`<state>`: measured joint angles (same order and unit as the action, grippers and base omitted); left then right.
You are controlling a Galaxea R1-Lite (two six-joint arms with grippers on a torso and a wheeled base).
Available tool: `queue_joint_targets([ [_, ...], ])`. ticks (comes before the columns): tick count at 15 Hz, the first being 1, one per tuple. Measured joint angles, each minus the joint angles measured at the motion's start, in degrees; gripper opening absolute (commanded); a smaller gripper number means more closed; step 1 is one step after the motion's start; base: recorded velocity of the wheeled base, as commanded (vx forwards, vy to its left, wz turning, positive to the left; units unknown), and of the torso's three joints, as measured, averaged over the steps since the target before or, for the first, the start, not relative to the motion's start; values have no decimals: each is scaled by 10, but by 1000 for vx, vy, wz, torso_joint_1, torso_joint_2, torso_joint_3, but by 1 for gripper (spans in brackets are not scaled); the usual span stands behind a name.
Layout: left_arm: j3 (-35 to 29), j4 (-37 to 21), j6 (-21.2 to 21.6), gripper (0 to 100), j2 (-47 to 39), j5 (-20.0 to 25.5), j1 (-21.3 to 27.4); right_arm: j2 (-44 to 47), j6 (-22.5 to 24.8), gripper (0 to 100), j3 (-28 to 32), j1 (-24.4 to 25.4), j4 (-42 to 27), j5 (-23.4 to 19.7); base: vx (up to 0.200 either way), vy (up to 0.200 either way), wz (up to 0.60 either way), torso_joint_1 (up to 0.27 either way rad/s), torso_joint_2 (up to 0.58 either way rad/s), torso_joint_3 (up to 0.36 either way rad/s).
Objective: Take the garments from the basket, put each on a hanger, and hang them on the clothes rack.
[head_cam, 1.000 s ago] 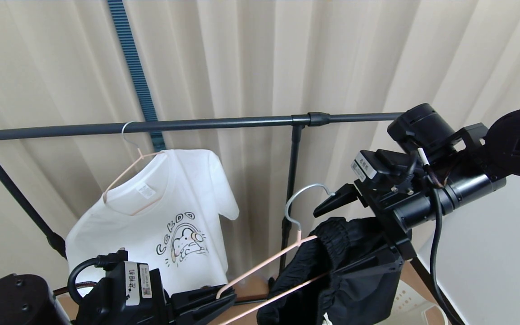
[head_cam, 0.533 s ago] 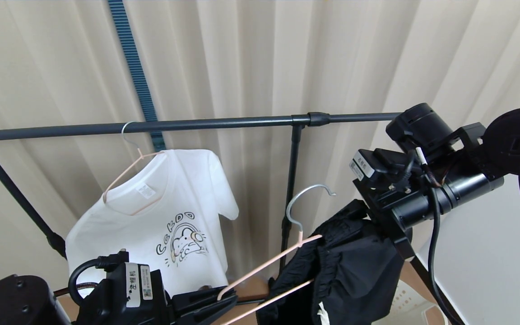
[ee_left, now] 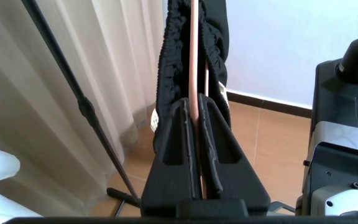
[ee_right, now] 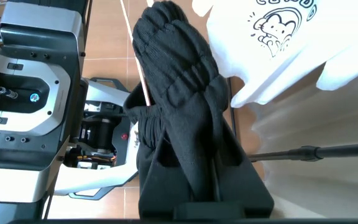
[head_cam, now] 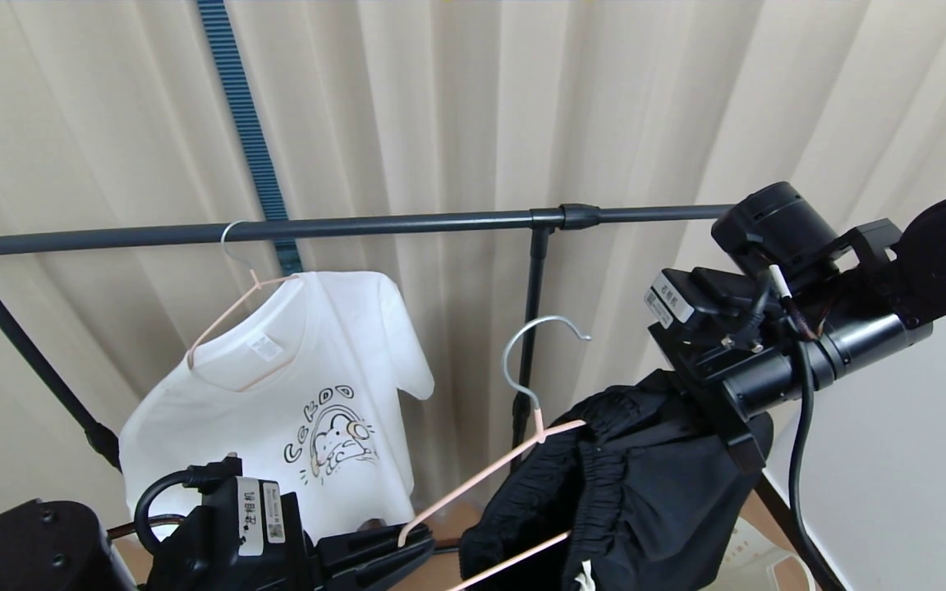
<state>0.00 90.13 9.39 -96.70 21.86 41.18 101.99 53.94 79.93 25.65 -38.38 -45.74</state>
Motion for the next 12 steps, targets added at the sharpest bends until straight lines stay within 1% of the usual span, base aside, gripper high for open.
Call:
queue_joint_targets([
  [2, 0, 0, 0, 0, -9, 0, 0, -4, 0, 0, 0, 0, -1, 0, 0, 0, 0, 0, 0, 0],
  [3, 0, 0, 2, 100, -14, 0, 0, -6, 0, 0, -1, 0, -1, 0, 0, 0, 0, 0, 0, 0],
  [9, 0, -2, -1, 100, -20, -1, -5, -20, 1, 0, -18, 0, 1, 0, 0, 0, 0, 0, 0, 0],
  [12, 0, -2, -17, 100, 13, 0, -24, -35, 1, 0, -36, -7, 2, 0, 0, 0, 0, 0, 0, 0],
])
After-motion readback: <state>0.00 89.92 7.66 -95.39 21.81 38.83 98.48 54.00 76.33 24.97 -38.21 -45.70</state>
